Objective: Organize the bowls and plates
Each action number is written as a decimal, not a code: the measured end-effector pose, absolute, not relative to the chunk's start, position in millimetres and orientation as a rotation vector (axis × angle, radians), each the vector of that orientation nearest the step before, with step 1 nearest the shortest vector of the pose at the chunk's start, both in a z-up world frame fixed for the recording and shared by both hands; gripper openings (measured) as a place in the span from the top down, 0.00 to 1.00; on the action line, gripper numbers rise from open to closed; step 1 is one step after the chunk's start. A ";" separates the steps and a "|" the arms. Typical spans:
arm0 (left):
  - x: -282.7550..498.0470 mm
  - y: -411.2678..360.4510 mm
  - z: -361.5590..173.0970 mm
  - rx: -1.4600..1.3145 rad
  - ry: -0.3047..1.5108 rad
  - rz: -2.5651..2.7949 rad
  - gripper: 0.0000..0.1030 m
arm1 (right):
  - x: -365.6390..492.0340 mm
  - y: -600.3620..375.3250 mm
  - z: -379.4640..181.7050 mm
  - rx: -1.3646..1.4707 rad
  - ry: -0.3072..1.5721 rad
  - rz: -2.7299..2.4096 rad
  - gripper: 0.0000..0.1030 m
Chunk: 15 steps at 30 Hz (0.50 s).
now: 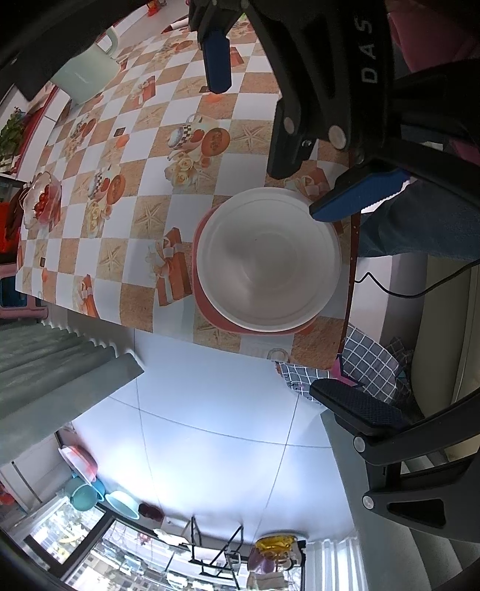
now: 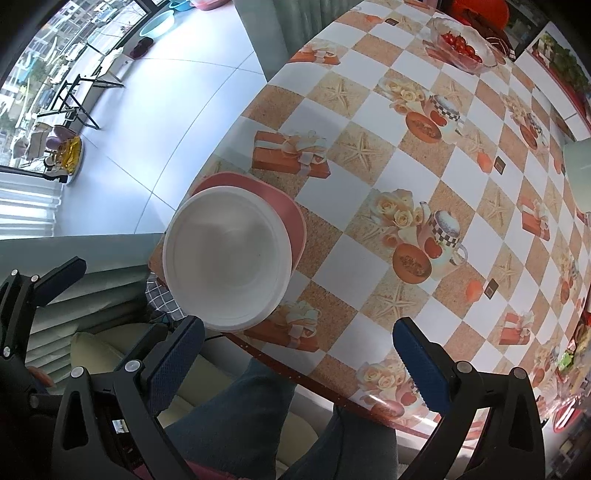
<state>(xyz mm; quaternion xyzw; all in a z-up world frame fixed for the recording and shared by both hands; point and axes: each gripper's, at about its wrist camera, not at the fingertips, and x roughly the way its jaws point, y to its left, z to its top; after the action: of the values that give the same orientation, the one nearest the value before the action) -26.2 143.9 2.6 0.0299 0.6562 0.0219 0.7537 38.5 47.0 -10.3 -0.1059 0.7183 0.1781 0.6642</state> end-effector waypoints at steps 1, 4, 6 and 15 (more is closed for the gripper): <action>-25.4 143.4 3.1 0.072 1.431 0.044 0.13 | 38.5 47.6 -10.6 -0.237 1.622 0.404 0.00; -23.6 141.9 2.8 0.093 1.438 0.043 0.13 | 38.1 48.9 -11.7 -0.225 1.621 0.416 0.00; -21.9 140.9 1.3 0.103 1.448 0.042 0.13 | 39.1 47.6 -14.3 -0.215 1.633 0.414 0.00; -24.6 143.8 7.4 0.108 1.429 0.052 0.13 | 37.6 54.3 -12.4 -0.234 1.626 0.421 0.00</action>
<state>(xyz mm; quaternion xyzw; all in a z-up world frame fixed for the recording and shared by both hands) -24.6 143.8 7.4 0.0494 0.6547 0.0239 0.7539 37.6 54.3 -12.4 -0.1033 0.7190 0.1862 0.6616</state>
